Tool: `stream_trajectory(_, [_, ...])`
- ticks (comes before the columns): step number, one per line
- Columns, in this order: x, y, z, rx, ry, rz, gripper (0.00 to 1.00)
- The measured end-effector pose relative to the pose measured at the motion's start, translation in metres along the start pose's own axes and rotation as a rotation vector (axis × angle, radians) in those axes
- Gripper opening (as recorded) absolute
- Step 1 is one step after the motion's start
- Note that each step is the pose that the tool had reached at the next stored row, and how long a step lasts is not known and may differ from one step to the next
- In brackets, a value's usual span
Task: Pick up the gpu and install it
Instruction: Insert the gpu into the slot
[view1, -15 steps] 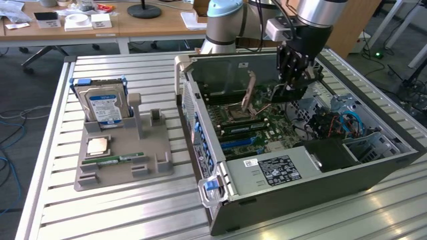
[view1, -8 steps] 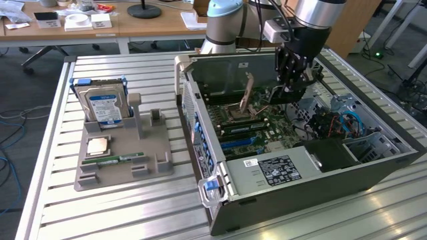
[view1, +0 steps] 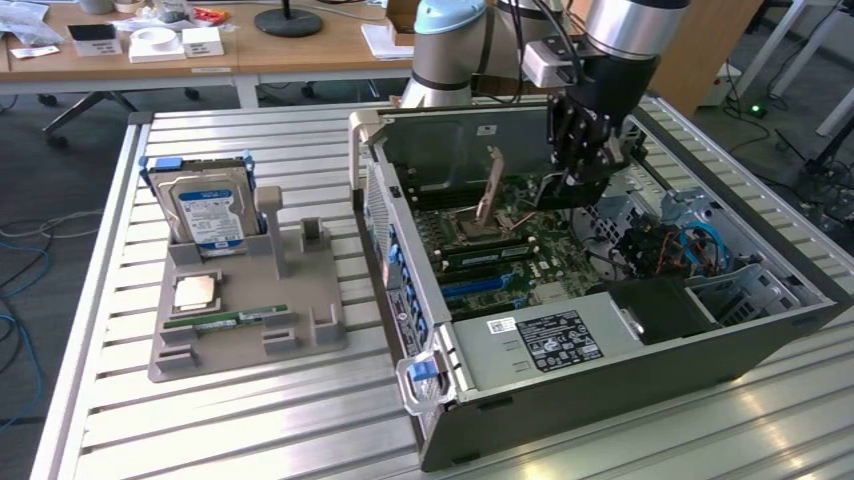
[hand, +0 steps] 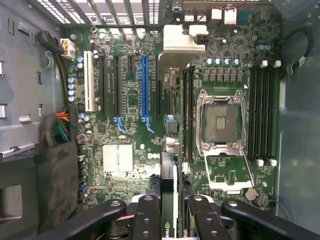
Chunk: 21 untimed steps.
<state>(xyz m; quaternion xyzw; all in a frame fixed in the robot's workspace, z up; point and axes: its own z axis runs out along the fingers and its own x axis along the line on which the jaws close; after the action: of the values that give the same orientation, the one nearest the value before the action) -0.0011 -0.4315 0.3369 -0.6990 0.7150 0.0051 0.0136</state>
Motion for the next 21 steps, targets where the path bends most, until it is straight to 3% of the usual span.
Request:
stream_trajectory(8, [0.0027, 0.0082, 0.0043, 0.0124, -0.0004, -0.010, 0.26])
stream_trajectory(21, [0.0028, 0.0087, 0.0084, 0.0126, -0.0004, -0.010, 0.26])
